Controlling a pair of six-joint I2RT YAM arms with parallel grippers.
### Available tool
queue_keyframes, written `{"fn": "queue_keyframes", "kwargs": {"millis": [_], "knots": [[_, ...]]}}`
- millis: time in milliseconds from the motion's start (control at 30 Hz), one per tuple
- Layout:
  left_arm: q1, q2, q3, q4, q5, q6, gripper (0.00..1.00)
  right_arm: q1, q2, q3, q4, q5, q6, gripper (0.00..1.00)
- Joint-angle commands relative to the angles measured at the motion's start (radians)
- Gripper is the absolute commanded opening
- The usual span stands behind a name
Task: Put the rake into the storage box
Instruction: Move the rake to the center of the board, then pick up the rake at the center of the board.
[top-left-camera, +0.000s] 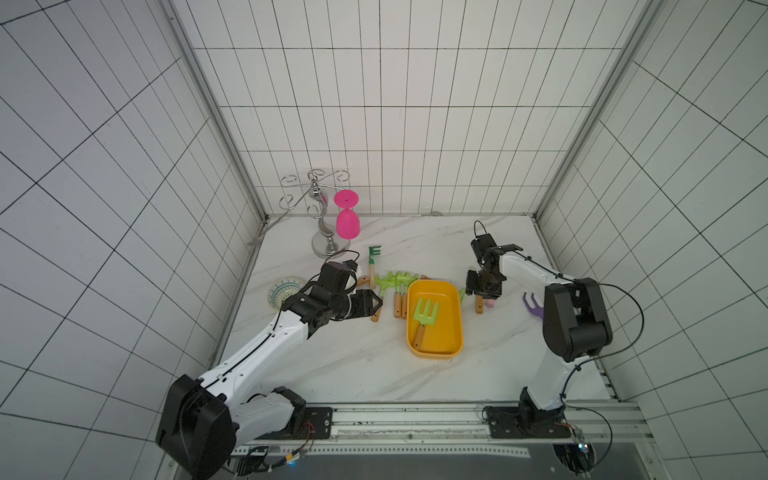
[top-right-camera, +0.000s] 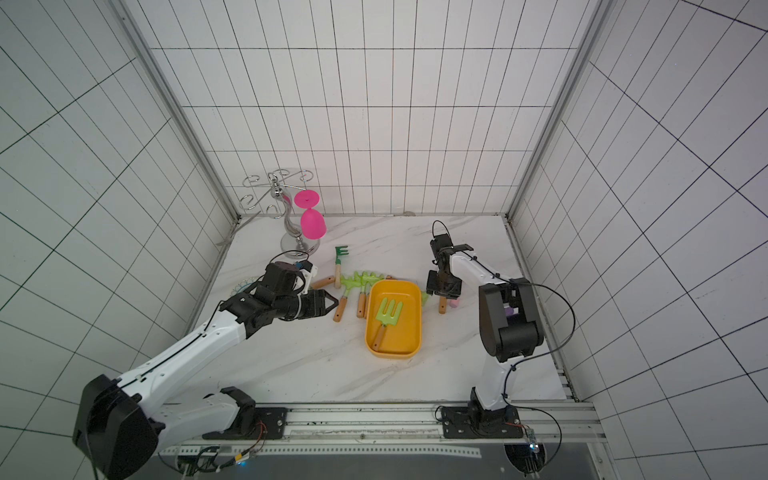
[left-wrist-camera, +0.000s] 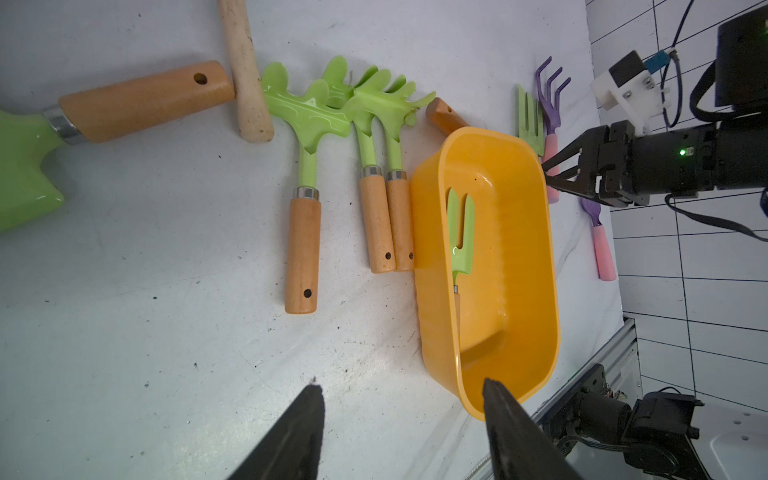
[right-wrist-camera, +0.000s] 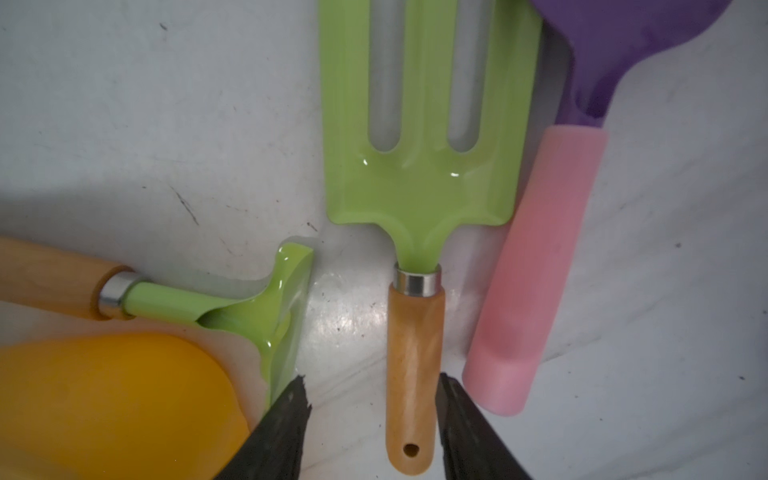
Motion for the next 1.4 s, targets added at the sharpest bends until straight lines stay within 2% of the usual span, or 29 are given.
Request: {"fn": "queue_keyframes", "kwargs": {"millis": [0, 467, 867, 1033, 1167, 1267, 1367], "knots": [[0.004, -0.022, 0.008, -0.006, -0.002, 0.021, 0.62, -0.009, -0.006, -0.03, 0.013, 0.029, 0.017, 0.53], [0.006, -0.012, 0.031, -0.022, -0.027, 0.037, 0.62, -0.049, 0.096, -0.061, 0.095, 0.006, -0.002, 0.43], [0.004, 0.023, 0.075, -0.01, 0.021, 0.068, 0.62, -0.052, 0.103, -0.054, 0.065, -0.02, -0.032, 0.19], [0.002, 0.026, 0.097, 0.03, 0.136, 0.084, 0.62, -0.052, -0.029, -0.07, 0.067, -0.072, -0.03, 0.15], [-0.004, 0.046, 0.094, 0.119, 0.282, 0.075, 0.62, -0.054, -0.169, -0.054, 0.019, -0.162, -0.067, 0.15], [-0.026, 0.061, 0.092, 0.203, 0.383, 0.049, 0.62, -0.052, -0.279, -0.048, -0.02, -0.176, -0.076, 0.14], [-0.072, 0.09, 0.093, 0.338, 0.486, -0.002, 0.62, -0.051, -0.377, -0.044, -0.006, -0.283, -0.077, 0.14]]}}
